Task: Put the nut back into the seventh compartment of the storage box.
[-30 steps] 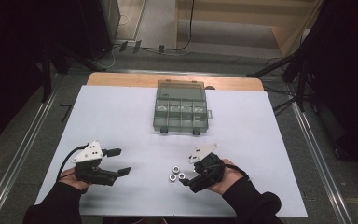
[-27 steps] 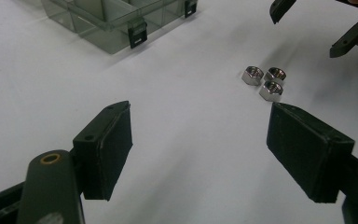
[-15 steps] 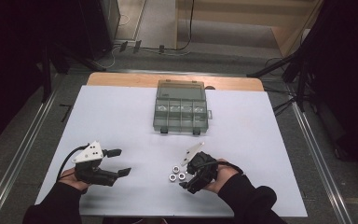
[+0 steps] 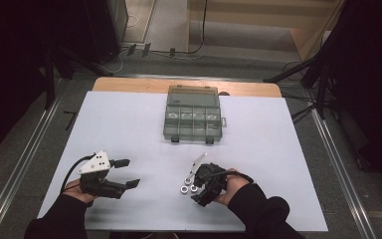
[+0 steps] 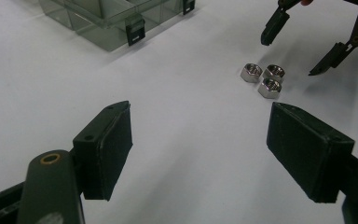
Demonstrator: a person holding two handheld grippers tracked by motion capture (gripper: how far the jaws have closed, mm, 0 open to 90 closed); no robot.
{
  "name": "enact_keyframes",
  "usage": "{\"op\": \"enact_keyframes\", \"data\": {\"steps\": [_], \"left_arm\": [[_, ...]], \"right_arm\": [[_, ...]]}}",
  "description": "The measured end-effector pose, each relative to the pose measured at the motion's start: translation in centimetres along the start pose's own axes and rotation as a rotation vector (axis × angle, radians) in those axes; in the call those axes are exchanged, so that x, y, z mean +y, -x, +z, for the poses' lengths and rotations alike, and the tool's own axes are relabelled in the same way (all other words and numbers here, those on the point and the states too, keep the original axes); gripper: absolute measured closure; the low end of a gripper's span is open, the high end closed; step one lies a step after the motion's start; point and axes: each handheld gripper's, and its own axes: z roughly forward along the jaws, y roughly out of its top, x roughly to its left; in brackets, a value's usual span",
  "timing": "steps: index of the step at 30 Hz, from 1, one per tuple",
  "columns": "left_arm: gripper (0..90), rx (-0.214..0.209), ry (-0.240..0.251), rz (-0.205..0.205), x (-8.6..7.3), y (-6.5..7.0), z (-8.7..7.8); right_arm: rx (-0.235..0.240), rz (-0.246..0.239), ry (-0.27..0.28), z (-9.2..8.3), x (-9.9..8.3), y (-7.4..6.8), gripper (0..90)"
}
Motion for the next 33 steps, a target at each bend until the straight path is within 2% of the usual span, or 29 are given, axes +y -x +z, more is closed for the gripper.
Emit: {"op": "enact_keyframes", "data": {"steps": [1,2,4,7,11,13,14,18,21,33], "left_arm": [[22.7,0.0,0.0,-0.001,0.0,0.0,0.0],[22.7,0.0,0.0,-0.001,0.0,0.0,0.0],[22.7,0.0,0.0,-0.002,0.0,0.0,0.0],[22.6,0.0,0.0,0.0,0.0,0.0,0.0],[22.6,0.0,0.0,-0.002,0.0,0.0,0.0],[22.7,0.0,0.0,-0.001,0.0,0.0,0.0],[22.7,0.0,-0.001,0.001,0.0,0.0,0.0],[22.7,-0.002,-0.001,0.0,0.0,0.0,0.0],[22.7,-0.007,0.0,0.002,0.0,0.0,0.0],[22.7,-0.005,-0.001,0.0,0.0,0.0,0.0]], "right_arm": [[0.006,-0.001,-0.002,0.1,0.0,0.0,31.4],[0.001,-0.023,-0.006,0.2,0.0,0.1,33.4],[-0.003,-0.004,-0.012,0.3,0.1,-0.1,36.3],[-0.01,-0.023,-0.013,0.5,0.2,0.0,40.8],[-0.004,-0.013,-0.022,0.9,0.3,0.2,50.6],[-0.006,0.002,-0.022,1.0,0.3,0.1,51.4],[0.0,-0.026,-0.033,1.3,0.3,0.3,54.4],[0.004,-0.036,-0.045,1.6,0.4,0.2,58.0],[0.008,-0.047,-0.035,1.7,0.6,0.3,59.5],[0.027,-0.051,-0.062,1.7,1.0,0.5,70.0]]}}
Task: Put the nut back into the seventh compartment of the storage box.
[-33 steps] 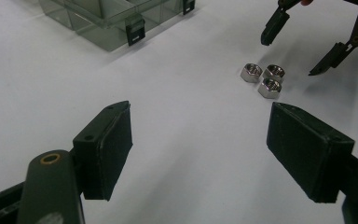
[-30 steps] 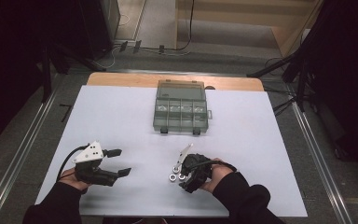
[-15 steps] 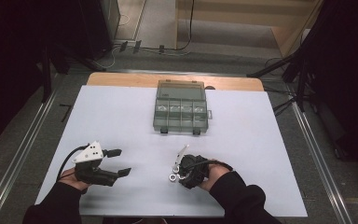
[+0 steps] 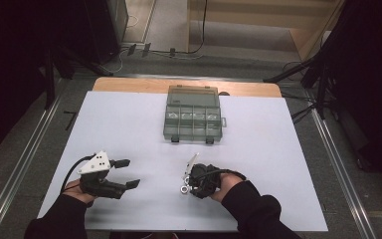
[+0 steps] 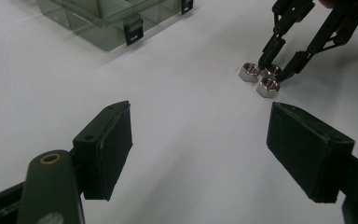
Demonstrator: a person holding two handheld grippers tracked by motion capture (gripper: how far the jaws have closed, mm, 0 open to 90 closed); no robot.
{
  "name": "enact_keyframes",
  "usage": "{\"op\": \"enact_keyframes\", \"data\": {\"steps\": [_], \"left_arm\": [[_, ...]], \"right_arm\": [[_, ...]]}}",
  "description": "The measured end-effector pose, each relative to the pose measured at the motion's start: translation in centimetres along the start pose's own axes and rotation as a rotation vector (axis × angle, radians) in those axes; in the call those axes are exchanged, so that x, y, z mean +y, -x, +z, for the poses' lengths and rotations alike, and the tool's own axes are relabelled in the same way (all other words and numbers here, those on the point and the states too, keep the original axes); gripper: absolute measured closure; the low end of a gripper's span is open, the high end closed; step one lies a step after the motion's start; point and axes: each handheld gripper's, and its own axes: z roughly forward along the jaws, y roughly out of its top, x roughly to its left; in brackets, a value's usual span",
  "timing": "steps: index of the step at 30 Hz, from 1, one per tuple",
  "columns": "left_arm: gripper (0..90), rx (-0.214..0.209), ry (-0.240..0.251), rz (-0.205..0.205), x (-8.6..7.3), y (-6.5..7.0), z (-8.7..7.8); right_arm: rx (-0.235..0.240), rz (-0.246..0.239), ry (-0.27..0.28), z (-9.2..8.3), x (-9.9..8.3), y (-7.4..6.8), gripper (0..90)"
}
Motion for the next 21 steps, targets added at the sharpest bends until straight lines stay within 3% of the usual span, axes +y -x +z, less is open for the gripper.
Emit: {"op": "enact_keyframes", "data": {"steps": [8,13,20,21], "left_arm": [[22.7,0.002,-0.002,0.001,0.0,0.0,-0.1],[22.7,0.001,-0.001,-0.002,0.0,-0.1,-0.1],[22.7,0.003,0.0,-0.002,0.0,0.0,0.0],[22.7,0.002,0.0,-0.002,0.0,0.0,0.0]], "right_arm": [[0.011,0.003,-0.004,0.0,0.1,0.3,71.3],[0.012,0.031,0.007,-0.3,-0.4,0.6,71.4],[0.023,0.082,0.1,-1.4,-1.6,1.1,71.4],[0.029,0.098,0.135,-1.7,-2.0,1.2,71.4]]}}
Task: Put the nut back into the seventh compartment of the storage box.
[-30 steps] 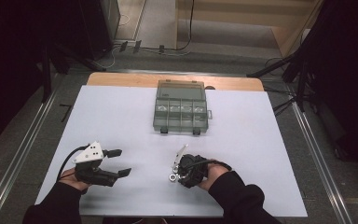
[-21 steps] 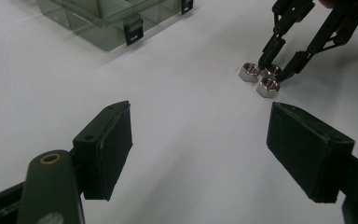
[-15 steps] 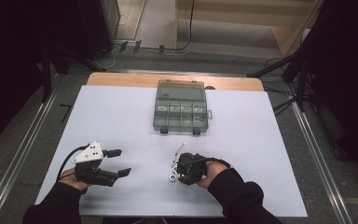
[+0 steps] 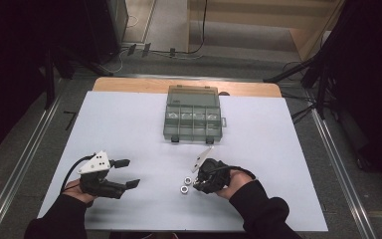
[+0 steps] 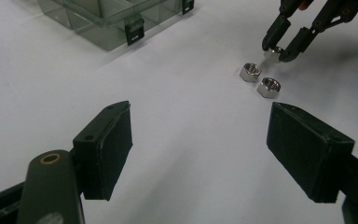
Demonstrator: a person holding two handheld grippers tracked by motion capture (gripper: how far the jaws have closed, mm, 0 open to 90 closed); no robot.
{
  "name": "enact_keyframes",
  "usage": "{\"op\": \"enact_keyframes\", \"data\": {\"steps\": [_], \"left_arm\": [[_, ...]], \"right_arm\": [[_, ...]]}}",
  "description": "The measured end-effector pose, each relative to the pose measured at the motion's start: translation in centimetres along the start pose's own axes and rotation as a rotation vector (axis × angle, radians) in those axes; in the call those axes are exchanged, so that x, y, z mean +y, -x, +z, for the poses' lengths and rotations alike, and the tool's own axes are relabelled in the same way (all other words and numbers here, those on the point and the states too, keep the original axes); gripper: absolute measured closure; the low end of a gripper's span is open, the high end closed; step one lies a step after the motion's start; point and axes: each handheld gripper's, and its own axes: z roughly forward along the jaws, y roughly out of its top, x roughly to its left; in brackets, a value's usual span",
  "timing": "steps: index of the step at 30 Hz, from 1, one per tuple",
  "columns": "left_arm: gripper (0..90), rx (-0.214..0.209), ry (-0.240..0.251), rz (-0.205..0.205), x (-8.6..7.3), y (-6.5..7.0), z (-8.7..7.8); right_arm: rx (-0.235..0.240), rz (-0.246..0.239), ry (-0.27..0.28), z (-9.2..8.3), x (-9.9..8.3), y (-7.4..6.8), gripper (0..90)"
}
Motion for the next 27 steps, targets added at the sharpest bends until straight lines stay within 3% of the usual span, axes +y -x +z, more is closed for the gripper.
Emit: {"op": "enact_keyframes", "data": {"steps": [3,8,12,18,27], "left_arm": [[22.6,-0.001,0.0,0.002,0.0,0.0,0.0],[22.6,-0.002,0.01,-0.001,0.0,-0.1,-0.1],[22.7,-0.001,0.007,0.002,0.0,-0.1,-0.1],[22.7,-0.004,0.005,0.002,0.1,0.0,-0.1],[22.7,-0.007,0.004,0.006,0.1,0.0,0.0]], "right_arm": [[0.004,0.006,0.027,-0.3,-0.2,0.2,71.4],[0.012,0.034,0.118,-1.0,-0.9,0.9,71.3],[0.004,0.052,0.14,-1.1,-1.1,1.0,71.4],[-0.011,0.104,0.188,-1.4,-1.7,1.8,71.4],[-0.041,0.188,0.318,-2.1,-2.4,2.9,71.3]]}}
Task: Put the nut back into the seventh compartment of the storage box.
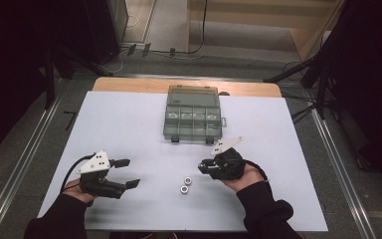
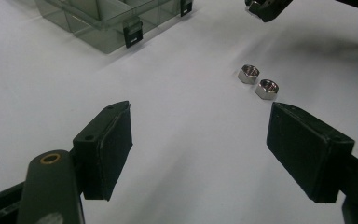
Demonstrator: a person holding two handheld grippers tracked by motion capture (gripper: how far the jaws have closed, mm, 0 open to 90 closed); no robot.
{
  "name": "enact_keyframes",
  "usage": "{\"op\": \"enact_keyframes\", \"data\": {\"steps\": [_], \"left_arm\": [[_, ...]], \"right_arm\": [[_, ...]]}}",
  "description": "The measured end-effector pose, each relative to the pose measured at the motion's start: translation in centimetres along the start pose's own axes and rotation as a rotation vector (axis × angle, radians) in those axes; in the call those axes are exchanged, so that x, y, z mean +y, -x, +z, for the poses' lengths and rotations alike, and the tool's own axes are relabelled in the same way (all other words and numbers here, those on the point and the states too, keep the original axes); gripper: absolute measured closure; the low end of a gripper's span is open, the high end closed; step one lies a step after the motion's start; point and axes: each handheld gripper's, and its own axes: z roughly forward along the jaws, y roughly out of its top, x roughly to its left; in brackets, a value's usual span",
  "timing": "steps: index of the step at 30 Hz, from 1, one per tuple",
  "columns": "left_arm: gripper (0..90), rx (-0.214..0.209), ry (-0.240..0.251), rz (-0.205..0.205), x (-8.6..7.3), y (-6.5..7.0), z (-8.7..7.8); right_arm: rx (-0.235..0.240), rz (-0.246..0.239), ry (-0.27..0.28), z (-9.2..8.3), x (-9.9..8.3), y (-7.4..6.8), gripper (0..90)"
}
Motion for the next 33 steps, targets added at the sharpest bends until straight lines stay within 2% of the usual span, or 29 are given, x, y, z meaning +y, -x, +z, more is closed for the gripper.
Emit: {"op": "enact_keyframes", "data": {"steps": [4,7,12,24,33], "left_arm": [[22.7,-0.001,-0.003,0.0,0.0,0.0,0.0],[22.7,-0.004,-0.003,0.002,0.0,0.0,0.1],[22.7,-0.004,0.0,0.0,0.0,0.0,0.1],[22.7,-0.001,-0.012,0.001,0.0,0.0,0.2],[22.7,-0.007,0.0,0.002,0.0,0.1,0.2]], "right_arm": [[-0.002,0.022,0.063,-0.3,0.2,0.5,71.4],[-0.001,0.036,0.082,-0.4,0.3,0.8,71.4],[-0.002,0.051,0.091,-0.3,0.5,1.2,71.4],[-0.015,0.052,0.109,-0.4,1.5,1.8,71.4],[-0.043,0.058,0.119,-0.4,2.5,2.9,71.4]]}}
